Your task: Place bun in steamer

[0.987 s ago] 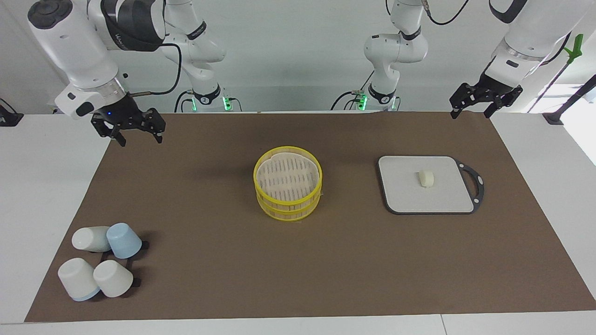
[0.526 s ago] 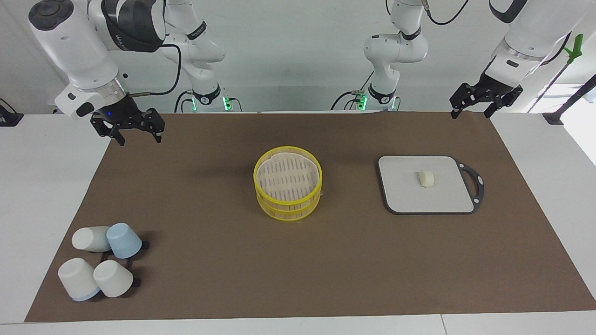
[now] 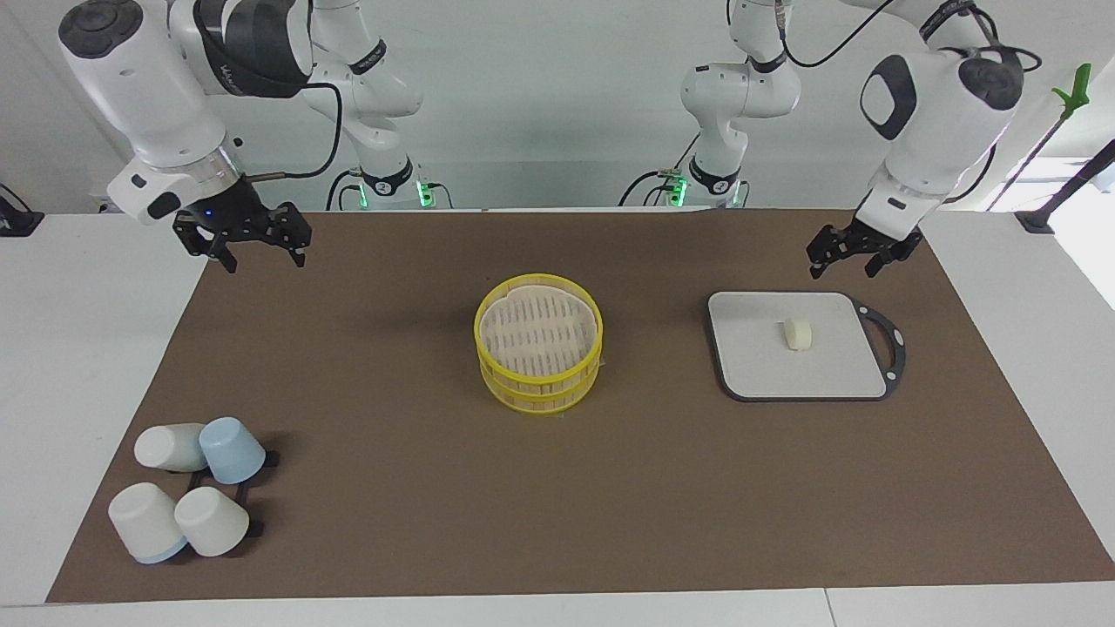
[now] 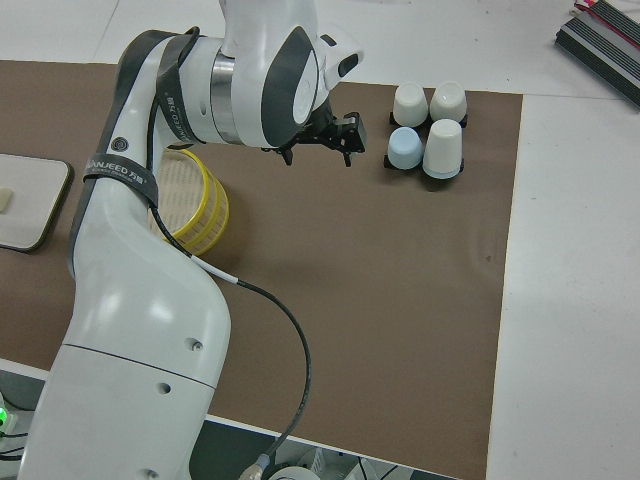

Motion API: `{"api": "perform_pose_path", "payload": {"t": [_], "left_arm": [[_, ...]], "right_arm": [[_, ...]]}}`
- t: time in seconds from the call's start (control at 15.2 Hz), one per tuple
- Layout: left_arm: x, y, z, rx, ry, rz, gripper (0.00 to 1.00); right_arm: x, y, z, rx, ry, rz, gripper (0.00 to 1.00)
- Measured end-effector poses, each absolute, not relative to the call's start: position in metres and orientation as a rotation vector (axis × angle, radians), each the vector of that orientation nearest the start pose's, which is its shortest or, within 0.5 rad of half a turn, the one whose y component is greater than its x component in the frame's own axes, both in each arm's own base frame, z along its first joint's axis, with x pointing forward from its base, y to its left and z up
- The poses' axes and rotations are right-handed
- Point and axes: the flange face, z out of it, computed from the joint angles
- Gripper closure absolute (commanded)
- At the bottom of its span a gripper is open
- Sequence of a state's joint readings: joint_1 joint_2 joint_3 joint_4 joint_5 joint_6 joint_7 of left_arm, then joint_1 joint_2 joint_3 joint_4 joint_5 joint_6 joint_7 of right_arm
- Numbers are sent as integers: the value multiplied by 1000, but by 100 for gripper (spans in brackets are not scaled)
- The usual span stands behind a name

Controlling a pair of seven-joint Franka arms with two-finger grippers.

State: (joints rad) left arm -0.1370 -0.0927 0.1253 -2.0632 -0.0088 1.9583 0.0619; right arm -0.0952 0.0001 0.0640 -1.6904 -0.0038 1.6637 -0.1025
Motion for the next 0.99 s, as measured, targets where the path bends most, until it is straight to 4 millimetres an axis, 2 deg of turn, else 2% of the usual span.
{"api": "perform_pose_path", "payload": {"t": [0.13,0.2,0.26,0.53,0.66,0.79,0.86,0.99], "left_arm": [[517,-6,426,-3156,158,20,0],[512,-6,408,-3154,175,24,0],[508,-6,392,-3153,186,20,0],[496,-7,344,-3146,202,0,0],[493,-7,330,-3144,203,-12,0],[489,-7,323,-3143,203,-29,0],[488,-7,321,-3142,204,-35,0],[489,-7,319,-3141,204,-50,7]], "right_arm": [[563,0,570,-3143,-83,-2,1],[565,23,566,-3142,-58,-20,1],[566,57,560,-3139,-19,-36,1],[556,224,524,-3104,61,-110,2],[546,285,499,-3086,42,-123,2],[534,337,473,-3068,50,-135,3],[528,358,461,-3061,55,-138,3],[518,389,437,-3061,49,-127,4]]}}
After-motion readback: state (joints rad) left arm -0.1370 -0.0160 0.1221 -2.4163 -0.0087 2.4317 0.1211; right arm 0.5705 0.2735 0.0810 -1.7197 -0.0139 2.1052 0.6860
